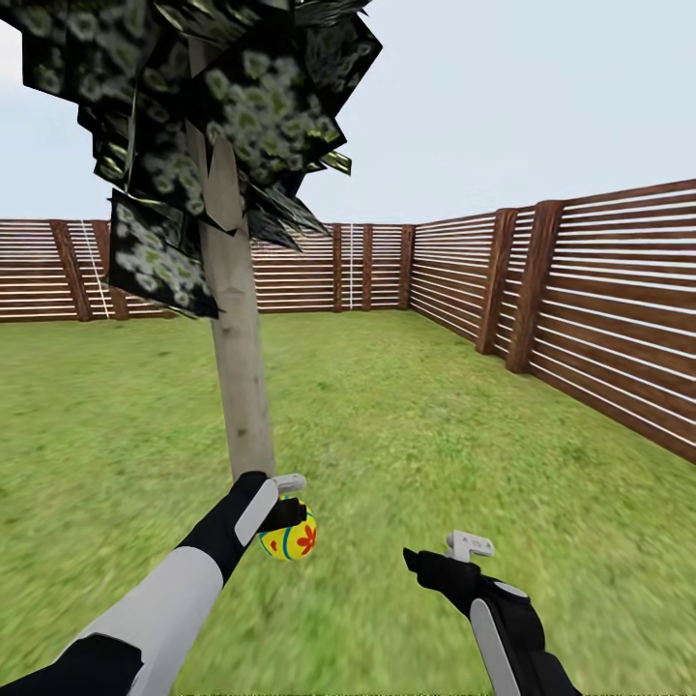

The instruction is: Take the three Easter eggs out of the wicker basket on the lawn in the garden, then place them on the lawn next to a single tree (choose any tree) so that all three eggs are next to the same tree and none are left in the basket.

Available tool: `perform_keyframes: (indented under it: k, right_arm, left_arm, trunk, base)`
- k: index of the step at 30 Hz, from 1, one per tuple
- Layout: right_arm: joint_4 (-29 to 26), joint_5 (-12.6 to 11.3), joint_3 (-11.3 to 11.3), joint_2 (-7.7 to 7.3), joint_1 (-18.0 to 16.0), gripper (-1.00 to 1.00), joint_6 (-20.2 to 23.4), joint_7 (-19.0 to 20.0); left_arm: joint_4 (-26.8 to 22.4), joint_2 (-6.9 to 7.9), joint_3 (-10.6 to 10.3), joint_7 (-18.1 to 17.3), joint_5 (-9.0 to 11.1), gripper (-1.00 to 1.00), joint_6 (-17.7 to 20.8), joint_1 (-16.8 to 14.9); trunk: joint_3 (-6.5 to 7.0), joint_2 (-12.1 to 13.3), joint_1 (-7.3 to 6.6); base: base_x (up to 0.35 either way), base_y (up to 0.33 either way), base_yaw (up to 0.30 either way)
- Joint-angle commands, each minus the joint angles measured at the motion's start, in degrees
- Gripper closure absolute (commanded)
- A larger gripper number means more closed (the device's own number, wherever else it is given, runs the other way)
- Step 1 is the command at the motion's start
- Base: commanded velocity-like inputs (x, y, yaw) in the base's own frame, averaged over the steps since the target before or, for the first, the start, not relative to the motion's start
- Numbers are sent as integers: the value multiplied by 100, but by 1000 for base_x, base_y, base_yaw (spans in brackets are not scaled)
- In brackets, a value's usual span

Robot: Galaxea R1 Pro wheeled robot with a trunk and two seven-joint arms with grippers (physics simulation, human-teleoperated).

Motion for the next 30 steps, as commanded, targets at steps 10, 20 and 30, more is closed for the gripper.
perform_keyframes:
  k: [10,20,30]
  right_arm:
    - [-7,-62,21,-1,-3,-100,23,-52]
    - [-7,-58,23,3,-3,-100,20,-48]
    - [-7,-54,23,6,-3,-100,20,-45]
  left_arm:
    - [-25,1,-16,62,59,100,3,-4]
    - [-30,1,-15,62,59,100,2,-4]
    - [-35,1,-15,62,59,100,1,-4]
  trunk:
    - [-186,-405,219]
    - [-370,-768,419]
    - [-592,-781,445]
  base:
    - [0,0,0]
    - [0,0,0]
    - [0,0,0]
